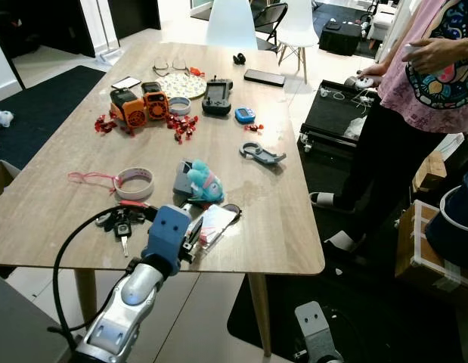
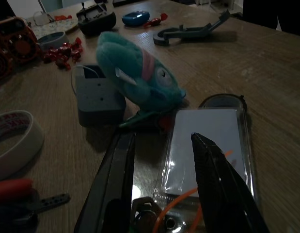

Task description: Hang keys on a hook

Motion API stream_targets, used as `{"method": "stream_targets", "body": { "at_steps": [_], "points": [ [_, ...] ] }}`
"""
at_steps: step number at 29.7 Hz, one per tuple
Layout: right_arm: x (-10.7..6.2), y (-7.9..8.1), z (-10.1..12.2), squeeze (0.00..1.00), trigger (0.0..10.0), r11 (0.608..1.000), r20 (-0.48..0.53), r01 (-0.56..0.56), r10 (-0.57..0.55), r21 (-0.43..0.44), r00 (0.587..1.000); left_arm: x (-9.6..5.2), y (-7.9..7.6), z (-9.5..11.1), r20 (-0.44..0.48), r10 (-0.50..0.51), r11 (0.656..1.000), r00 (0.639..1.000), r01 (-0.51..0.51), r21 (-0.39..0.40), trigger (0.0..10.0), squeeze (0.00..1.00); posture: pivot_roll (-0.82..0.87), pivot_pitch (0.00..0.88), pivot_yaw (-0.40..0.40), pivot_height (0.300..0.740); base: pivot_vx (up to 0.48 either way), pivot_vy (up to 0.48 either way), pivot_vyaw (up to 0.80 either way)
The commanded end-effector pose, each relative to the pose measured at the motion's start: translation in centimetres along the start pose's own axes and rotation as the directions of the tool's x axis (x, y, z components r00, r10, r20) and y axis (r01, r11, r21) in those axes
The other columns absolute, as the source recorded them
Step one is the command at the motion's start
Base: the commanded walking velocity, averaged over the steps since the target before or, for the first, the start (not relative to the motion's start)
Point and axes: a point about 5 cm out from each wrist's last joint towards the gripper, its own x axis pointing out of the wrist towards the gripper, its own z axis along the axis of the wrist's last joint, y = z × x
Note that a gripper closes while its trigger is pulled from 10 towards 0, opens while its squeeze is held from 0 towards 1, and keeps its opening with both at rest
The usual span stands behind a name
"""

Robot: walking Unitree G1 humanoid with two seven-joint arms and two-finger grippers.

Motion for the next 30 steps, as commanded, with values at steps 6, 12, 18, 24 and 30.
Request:
{"method": "stream_targets", "body": {
  "at_steps": [6,12,18,24,30],
  "points": [
    [-0.3,-0.1,-0.7,0.0,10.0,1.0,-0.023,0.008,-0.007,0.01,1.0,-0.7,-0.8,-0.8,-0.03,-0.095,0.995,0.995,0.094,-0.038,10.0,0.0,0.06,0.095,-0.071,0.74,0.0,0.0,0.0],
    [-0.3,-0.2,-0.6,0.0,10.0,1.0,-0.021,0.01,-0.009,0.01,1.0,-1.1,-1.4,-0.6,-0.008,-0.152,0.986,0.988,0.151,-0.073,10.0,0.0,0.06,0.095,-0.07,0.74,0.0,0.0,0.0],
    [-0.3,-0.2,-0.6,0.0,10.0,1.0,-0.018,0.009,-0.009,0.011,1.0,-1.1,-1.1,-0.8,-0.018,-0.141,0.987,0.99,0.139,-0.082,10.0,0.0,0.06,0.095,-0.071,0.74,0.0,0.0,0.0],
    [-0.3,-0.2,-0.6,0.0,10.0,1.0,-0.02,0.01,-0.01,0.011,1.0,-1.0,-1.4,-0.6,-0.022,-0.147,0.988,0.989,0.145,-0.061,10.0,0.0,0.06,0.097,-0.069,0.74,0.0,0.0,0.0],
    [-0.3,-0.2,-0.6,0.0,10.0,1.0,-0.019,0.011,-0.011,0.013,1.0,-1.1,-2.1,-0.6,-0.014,-0.179,0.982,0.984,0.178,-0.058,10.0,0.0,0.06,0.099,-0.066,0.74,0.0,0.0,0.0]
  ]
}}
